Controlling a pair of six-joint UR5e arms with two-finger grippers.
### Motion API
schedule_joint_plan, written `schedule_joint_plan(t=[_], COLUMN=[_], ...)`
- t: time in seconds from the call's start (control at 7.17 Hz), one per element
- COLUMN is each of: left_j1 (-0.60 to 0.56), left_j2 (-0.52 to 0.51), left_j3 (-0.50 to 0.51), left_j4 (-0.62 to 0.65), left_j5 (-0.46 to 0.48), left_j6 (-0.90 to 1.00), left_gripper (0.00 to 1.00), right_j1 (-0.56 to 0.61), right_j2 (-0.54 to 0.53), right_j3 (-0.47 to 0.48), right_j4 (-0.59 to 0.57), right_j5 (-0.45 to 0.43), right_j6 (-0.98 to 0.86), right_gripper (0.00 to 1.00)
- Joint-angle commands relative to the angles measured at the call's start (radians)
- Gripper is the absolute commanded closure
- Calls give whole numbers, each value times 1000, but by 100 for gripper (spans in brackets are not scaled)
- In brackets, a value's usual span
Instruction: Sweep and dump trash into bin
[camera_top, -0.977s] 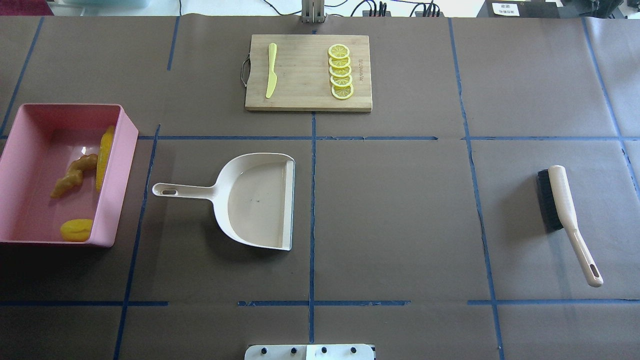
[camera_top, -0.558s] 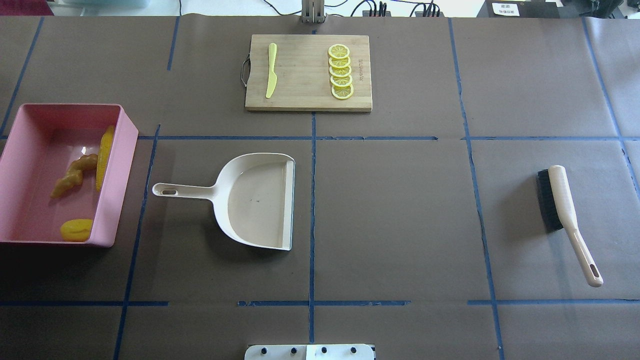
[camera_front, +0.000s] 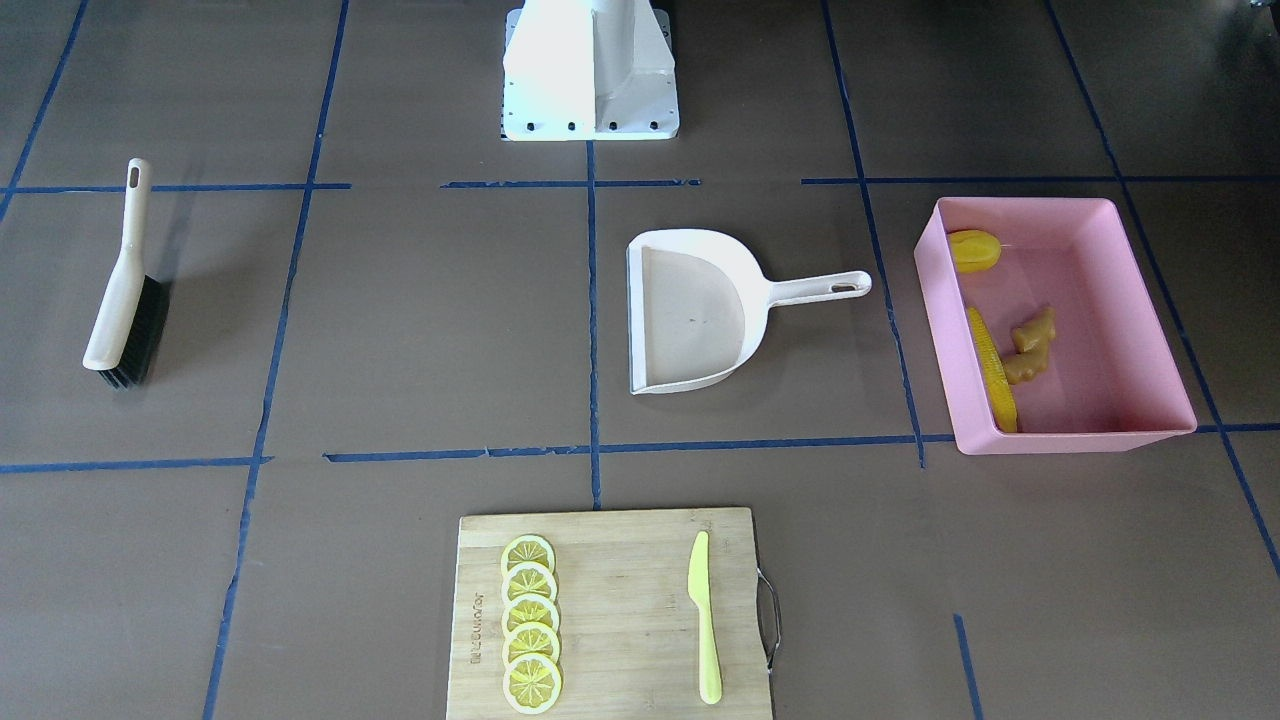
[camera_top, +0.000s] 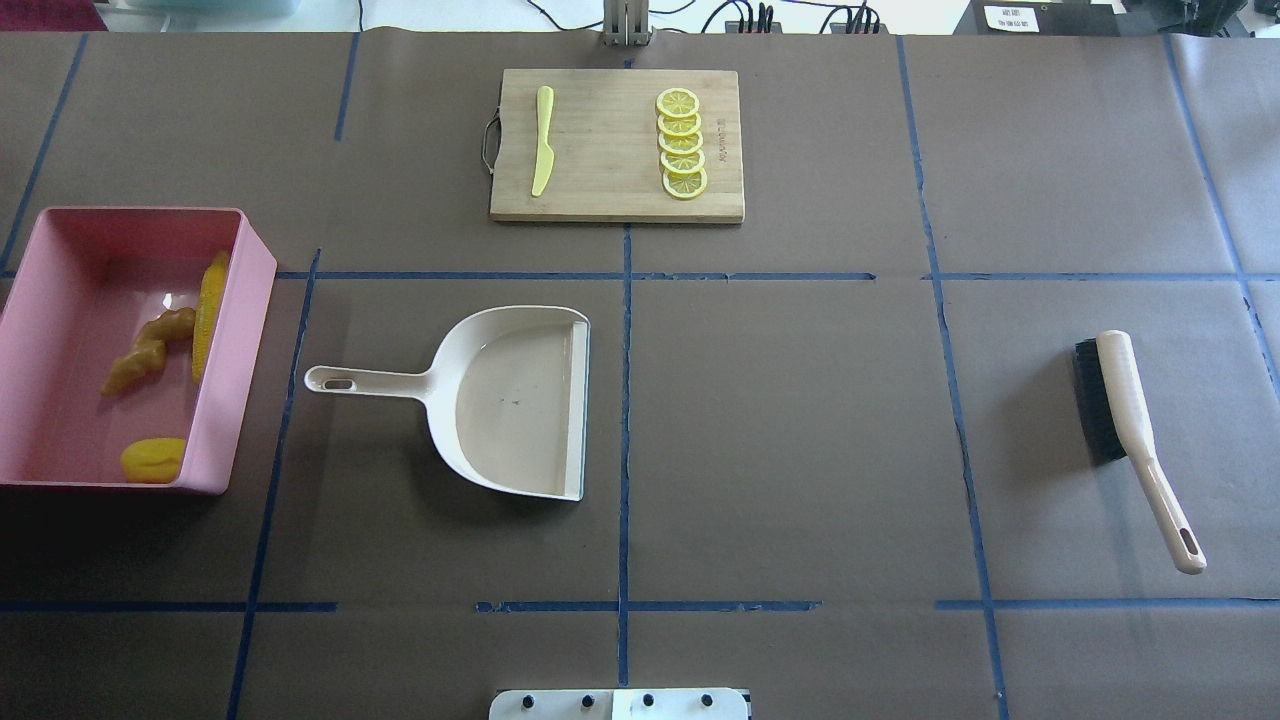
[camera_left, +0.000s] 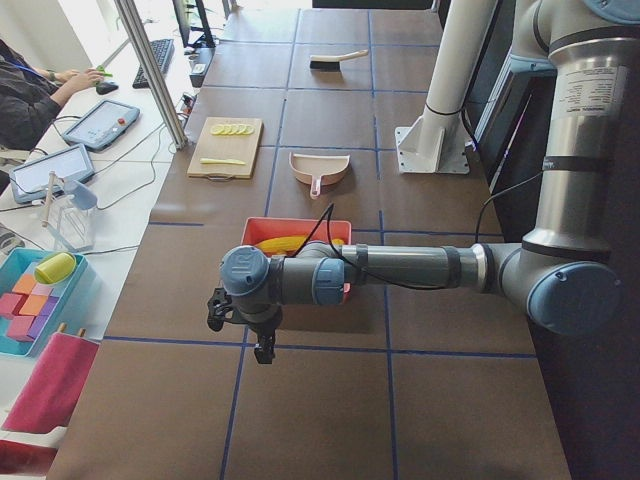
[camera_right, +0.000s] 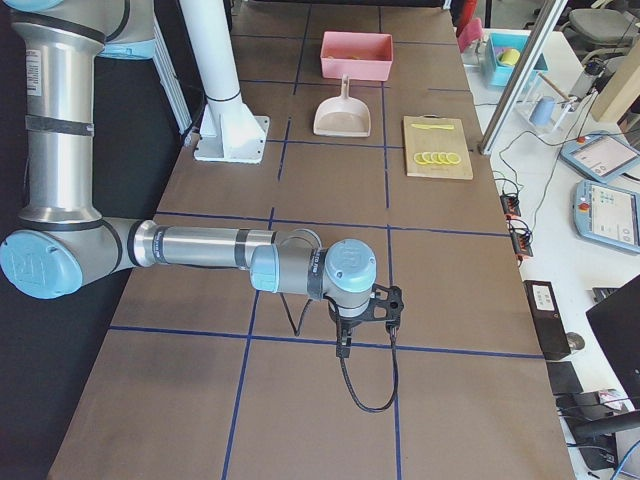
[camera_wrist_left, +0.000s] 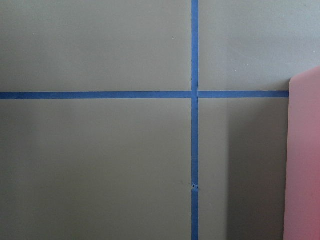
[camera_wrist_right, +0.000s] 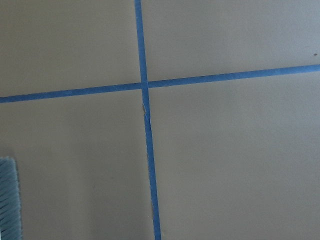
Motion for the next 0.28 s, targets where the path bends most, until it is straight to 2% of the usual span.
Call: schedule_joint_plan(t=[0.0, 0.14], left_j1=[0, 0], left_j2=[0, 0], left_j3=[-1, 1], left_j4=[-1, -1], left_j5=[0, 0], left_j6=[0, 0], left_gripper=[0, 0], right_j1=[0, 0], right_j2=[0, 0], right_j3=[-3, -2], right_j4=[0, 0], right_j5=[0, 3], right_j6=[0, 0], right_gripper=[0, 0])
